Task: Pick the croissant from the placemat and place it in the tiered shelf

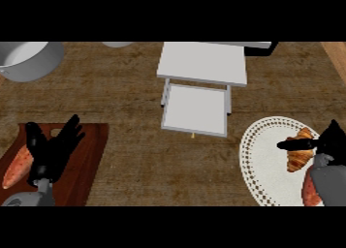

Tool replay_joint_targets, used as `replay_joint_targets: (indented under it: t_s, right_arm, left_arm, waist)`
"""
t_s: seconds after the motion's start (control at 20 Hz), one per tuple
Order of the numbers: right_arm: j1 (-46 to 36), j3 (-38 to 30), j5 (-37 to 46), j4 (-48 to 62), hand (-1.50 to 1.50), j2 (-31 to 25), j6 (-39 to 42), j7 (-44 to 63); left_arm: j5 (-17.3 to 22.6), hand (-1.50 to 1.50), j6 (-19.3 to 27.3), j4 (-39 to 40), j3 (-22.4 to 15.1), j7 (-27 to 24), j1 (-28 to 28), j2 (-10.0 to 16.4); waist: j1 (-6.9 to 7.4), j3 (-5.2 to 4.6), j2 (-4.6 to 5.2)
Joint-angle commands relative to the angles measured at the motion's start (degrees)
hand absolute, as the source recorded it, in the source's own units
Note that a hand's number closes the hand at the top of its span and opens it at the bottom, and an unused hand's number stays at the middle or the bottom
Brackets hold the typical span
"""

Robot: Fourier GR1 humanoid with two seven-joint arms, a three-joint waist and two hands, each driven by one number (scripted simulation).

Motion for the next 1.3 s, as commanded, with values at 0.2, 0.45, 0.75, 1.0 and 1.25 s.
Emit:
replay_joint_targets:
  t_s: [0.2,0.45,0.75,1.0,1.25]
  right_arm:
    - [-4.7,-2.3,-2.3,12.1,1.50,1.3,2.3,-8.3]
    - [-4.0,-0.9,-4.0,10.5,1.50,1.8,6.1,-12.8]
    - [-2.6,0.3,-1.5,7.8,1.50,4.7,0.5,-16.2]
    - [-2.5,9.6,5.3,-6.0,1.50,7.8,2.4,-10.8]
    - [-12.6,30.2,4.3,-6.5,1.50,18.2,8.4,-16.2]
  left_arm:
    - [-2.3,0.00,0.3,-2.3,-0.1,2.2,0.2,-1.7]
    - [0.6,0.00,-3.7,-0.1,4.2,0.8,0.5,1.0]
    - [-1.9,0.00,-2.9,0.3,2.9,-1.4,0.8,-1.2]
    - [-2.6,0.00,-2.4,1.6,2.3,-0.8,1.2,-1.9]
    - [-3.6,0.00,-3.0,-0.7,-1.6,0.8,-0.7,-3.8]
  waist:
    - [0.23,-0.09,0.14]
    - [0.08,-0.11,0.12]
    - [-0.09,-0.12,0.11]
    - [-0.54,-0.22,-0.16]
    - [6.01,-0.16,-0.17]
